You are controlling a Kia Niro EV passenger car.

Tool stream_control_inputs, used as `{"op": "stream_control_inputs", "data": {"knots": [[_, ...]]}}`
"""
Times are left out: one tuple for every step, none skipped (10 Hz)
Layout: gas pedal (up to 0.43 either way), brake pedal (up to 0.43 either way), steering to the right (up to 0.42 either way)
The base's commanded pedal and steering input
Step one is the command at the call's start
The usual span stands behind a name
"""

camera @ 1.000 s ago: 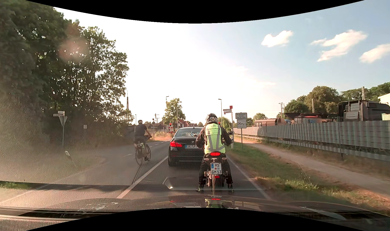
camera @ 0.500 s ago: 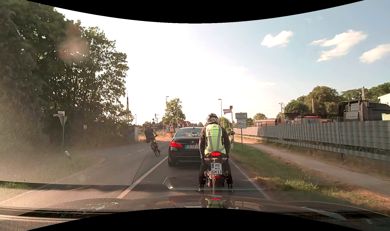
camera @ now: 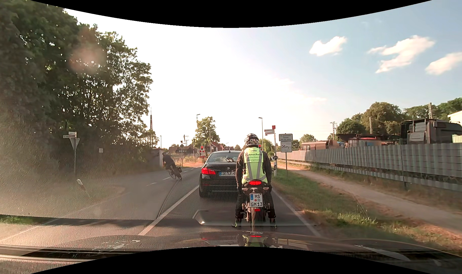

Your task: Follow the waypoints while adhering to traffic rules and regulations

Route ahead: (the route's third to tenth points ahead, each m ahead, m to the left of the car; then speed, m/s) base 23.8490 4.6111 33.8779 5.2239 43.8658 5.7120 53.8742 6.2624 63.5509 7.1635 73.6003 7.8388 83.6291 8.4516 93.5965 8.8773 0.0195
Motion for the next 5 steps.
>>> {"op": "stream_control_inputs", "data": {"knots": [[0.0,0.146,0.0],[0.0,0.146,0.0],[0.0,0.146,0.0],[0.0,0.146,0.0],[0.0,0.14,0.0]]}}
